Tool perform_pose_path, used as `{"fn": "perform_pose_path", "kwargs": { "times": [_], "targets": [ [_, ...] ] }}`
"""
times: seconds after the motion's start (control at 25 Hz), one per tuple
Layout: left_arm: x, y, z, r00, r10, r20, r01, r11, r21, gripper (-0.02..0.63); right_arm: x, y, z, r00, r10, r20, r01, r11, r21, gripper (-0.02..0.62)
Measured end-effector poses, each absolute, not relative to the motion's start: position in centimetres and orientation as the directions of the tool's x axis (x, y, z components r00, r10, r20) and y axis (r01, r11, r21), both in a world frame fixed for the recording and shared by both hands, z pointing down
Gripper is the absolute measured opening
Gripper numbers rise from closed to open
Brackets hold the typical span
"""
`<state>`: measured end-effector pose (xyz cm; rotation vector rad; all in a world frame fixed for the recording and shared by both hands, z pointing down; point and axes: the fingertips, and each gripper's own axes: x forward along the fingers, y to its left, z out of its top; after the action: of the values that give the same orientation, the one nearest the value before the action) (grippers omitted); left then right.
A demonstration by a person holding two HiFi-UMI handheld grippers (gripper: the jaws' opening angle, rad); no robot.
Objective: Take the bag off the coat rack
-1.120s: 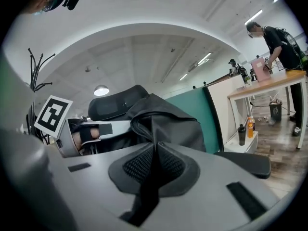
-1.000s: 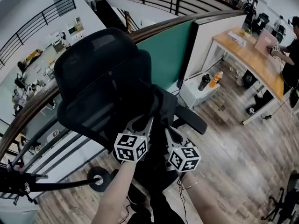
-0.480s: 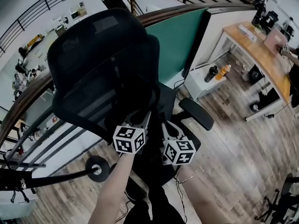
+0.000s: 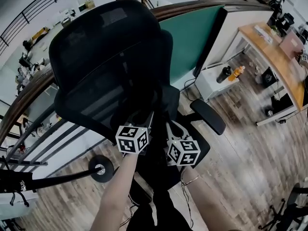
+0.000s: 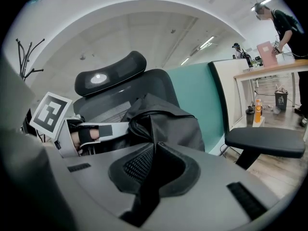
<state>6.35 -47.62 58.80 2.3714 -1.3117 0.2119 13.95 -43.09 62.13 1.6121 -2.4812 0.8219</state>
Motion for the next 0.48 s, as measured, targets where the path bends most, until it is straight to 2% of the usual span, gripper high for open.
{"fn": "perform_pose_path", "kwargs": {
  "times": [0.48],
  "targets": [
    [4.7, -47.2, 60.5, 0.489, -0.775, 0.399, -0.872, -0.435, 0.224, 0.133, 12.4, -42.7, 63.8, -0.491, -0.788, 0.371, -0.849, 0.337, -0.407, 0.054]
  ]
}}
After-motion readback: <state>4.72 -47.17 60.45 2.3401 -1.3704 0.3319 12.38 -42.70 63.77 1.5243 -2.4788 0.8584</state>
